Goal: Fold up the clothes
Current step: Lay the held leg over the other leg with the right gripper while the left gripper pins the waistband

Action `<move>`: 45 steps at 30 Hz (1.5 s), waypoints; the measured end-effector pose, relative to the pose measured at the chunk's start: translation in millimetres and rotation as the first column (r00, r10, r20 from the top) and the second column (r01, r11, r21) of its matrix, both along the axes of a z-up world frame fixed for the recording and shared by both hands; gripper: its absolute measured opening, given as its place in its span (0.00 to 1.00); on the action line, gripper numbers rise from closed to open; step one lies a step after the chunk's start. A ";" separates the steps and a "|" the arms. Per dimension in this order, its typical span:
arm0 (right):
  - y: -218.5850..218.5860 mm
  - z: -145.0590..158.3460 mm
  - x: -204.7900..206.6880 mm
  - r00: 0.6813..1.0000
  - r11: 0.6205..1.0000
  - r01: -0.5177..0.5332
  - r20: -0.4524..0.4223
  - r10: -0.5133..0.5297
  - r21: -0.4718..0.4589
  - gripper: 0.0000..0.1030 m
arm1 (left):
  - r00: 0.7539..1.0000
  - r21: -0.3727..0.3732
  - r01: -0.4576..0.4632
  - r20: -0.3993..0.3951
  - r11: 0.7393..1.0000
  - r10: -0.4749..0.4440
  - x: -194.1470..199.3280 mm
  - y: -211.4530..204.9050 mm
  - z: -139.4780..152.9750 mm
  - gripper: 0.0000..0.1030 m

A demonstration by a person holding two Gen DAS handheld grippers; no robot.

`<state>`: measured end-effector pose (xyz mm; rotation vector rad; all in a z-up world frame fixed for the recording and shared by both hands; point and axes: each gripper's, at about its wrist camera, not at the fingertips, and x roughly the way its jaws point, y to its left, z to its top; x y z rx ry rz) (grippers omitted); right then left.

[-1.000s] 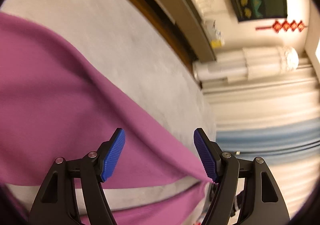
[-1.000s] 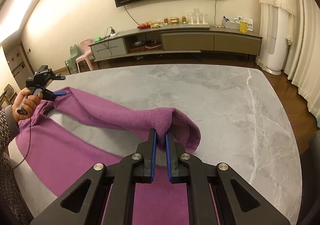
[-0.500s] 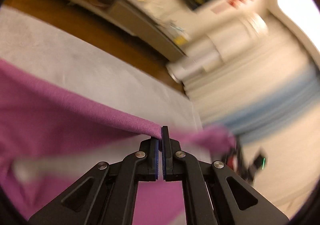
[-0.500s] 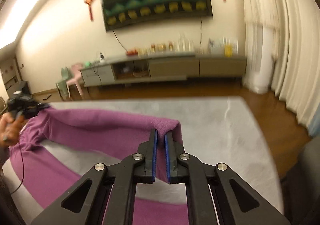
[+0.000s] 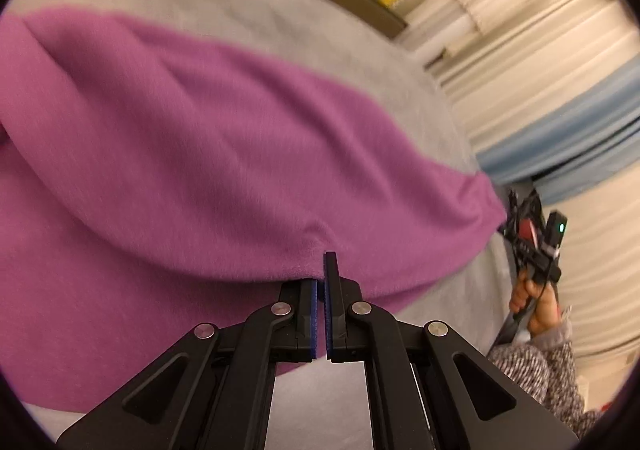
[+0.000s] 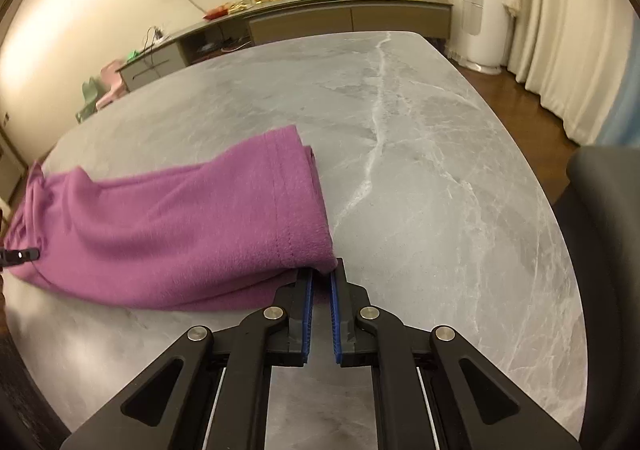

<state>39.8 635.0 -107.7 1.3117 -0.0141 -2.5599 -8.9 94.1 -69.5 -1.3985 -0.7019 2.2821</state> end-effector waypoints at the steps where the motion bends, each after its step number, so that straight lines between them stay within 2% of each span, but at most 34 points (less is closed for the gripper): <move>1: -3.6 5.0 -1.1 1.000 1.000 -0.008 -0.009 0.008 -0.001 0.08 | 0.999 0.012 -0.030 -0.042 0.999 0.031 -1.7 -5.4 13.3 0.02; 3: -10.7 12.7 -2.4 0.999 1.000 -0.024 -0.039 0.025 0.019 0.08 | 0.992 0.024 -0.075 -0.103 0.997 0.077 -5.9 -22.5 29.8 0.02; 4: -15.4 15.1 -0.3 0.998 0.999 -0.031 -0.046 0.033 0.028 0.08 | 0.989 0.002 -0.087 -0.122 0.996 0.087 -8.0 -27.4 36.4 0.02; 5: -19.1 15.3 -0.8 0.999 0.999 -0.034 -0.034 0.035 0.037 0.08 | 0.991 -0.016 -0.080 -0.105 0.997 0.078 -10.5 -28.3 35.7 0.02; 7: -24.4 4.6 -5.3 0.999 0.996 -0.040 0.019 0.039 0.074 0.08 | 0.999 -0.069 -0.045 -0.007 0.997 0.045 -23.0 -24.6 13.4 0.02; 9: -22.1 -4.0 -13.5 0.998 0.996 -0.028 0.061 0.022 0.084 0.08 | 0.999 -0.048 -0.042 -0.002 0.998 0.042 -32.4 -29.7 10.4 0.02; 12: -3.7 -3.1 -19.3 0.991 0.999 0.049 0.124 -0.047 -0.018 0.10 | 0.999 0.008 -0.034 -0.040 0.999 0.034 -46.7 -32.9 30.3 0.02; 14: 16.2 2.4 -18.1 0.978 0.978 0.139 0.176 -0.111 -0.157 0.13 | 0.997 -0.017 0.023 -0.076 1.000 -0.024 -34.6 -23.8 37.9 0.02; 16: 29.0 6.5 -15.7 0.962 0.937 0.211 0.230 -0.148 -0.279 0.36 | 0.993 -0.051 0.075 -0.092 0.996 -0.079 -21.8 -13.8 34.3 0.02; 17: 32.2 8.3 -16.9 0.955 0.916 0.239 0.250 -0.162 -0.321 0.57 | 0.990 -0.069 0.102 -0.089 0.992 -0.108 -8.5 -12.6 27.9 0.02; 18: 32.7 10.7 -19.3 0.949 0.900 0.264 0.260 -0.179 -0.347 0.65 | 0.988 -0.081 0.125 -0.082 0.989 -0.132 -0.9 -7.8 21.7 0.02; 21: 20.1 12.4 -31.0 0.937 0.894 0.300 0.279 -0.211 -0.334 0.66 | 0.987 -0.113 0.148 -0.051 0.983 -0.154 20.3 2.9 -3.4 0.02; 23: 4.2 15.1 -40.1 0.946 0.913 0.287 0.235 -0.223 -0.289 0.66 | 0.988 -0.112 0.143 -0.034 0.983 -0.148 31.8 -0.2 -14.1 0.02; 26: -24.7 21.8 -46.7 0.982 0.965 0.181 0.088 -0.167 -0.191 0.66 | 0.988 -0.132 0.141 -0.044 0.981 -0.148 28.3 0.7 -12.6 0.02; 28: -41.3 15.4 -50.1 0.995 0.988 0.080 0.068 -0.072 -0.130 0.66 | 0.988 -0.122 0.141 -0.048 0.982 -0.148 26.1 -0.4 -13.1 0.02; 29: -43.6 11.3 -50.2 0.995 0.991 0.060 0.081 -0.051 -0.117 0.61 | 0.988 -0.122 0.142 -0.047 0.982 -0.149 24.6 0.0 -14.9 0.02; 30: -45.1 5.6 -50.7 0.994 0.994 0.038 0.108 -0.027 -0.106 0.43 | 0.988 -0.121 0.145 -0.042 0.982 -0.151 25.5 -0.6 -16.8 0.02; 32: -45.5 0.2 -45.5 0.988 0.998 -0.014 0.151 0.024 -0.066 0.21 | 0.988 -0.107 0.143 -0.040 0.984 -0.148 24.4 -3.1 -17.9 0.03; 35: -35.7 13.7 -15.3 0.989 0.996 -0.086 0.119 0.087 -0.008 0.21 | 0.989 -0.089 0.137 -0.035 0.987 -0.141 26.8 -10.0 -17.5 0.03; 38: -26.9 21.6 21.0 0.986 0.983 -0.142 0.098 0.131 0.112 0.21 | 0.991 -0.042 0.129 -0.029 0.991 -0.130 23.8 -11.7 -22.3 0.03; 41: -12.8 14.8 40.5 0.982 0.976 -0.114 0.167 0.083 0.187 0.29 | 0.992 -0.019 0.126 -0.023 0.992 -0.127 20.8 -12.7 -25.0 0.03; 43: -1.3 16.9 42.0 0.979 0.992 -0.045 0.202 0.020 0.117 0.31 | 0.992 -0.014 0.126 -0.021 0.992 -0.126 20.0 -14.4 -24.5 0.03; 44: 5.4 19.8 40.2 0.976 1.000 0.006 0.215 -0.013 0.031 0.37 | 0.992 -0.009 0.126 -0.020 0.992 -0.126 19.1 -14.4 -24.4 0.03; 45: 11.8 21.4 37.6 0.972 0.996 0.065 0.231 -0.050 -0.056 0.53 | 0.992 -0.006 0.126 -0.019 0.992 -0.126 19.1 -14.9 -23.8 0.03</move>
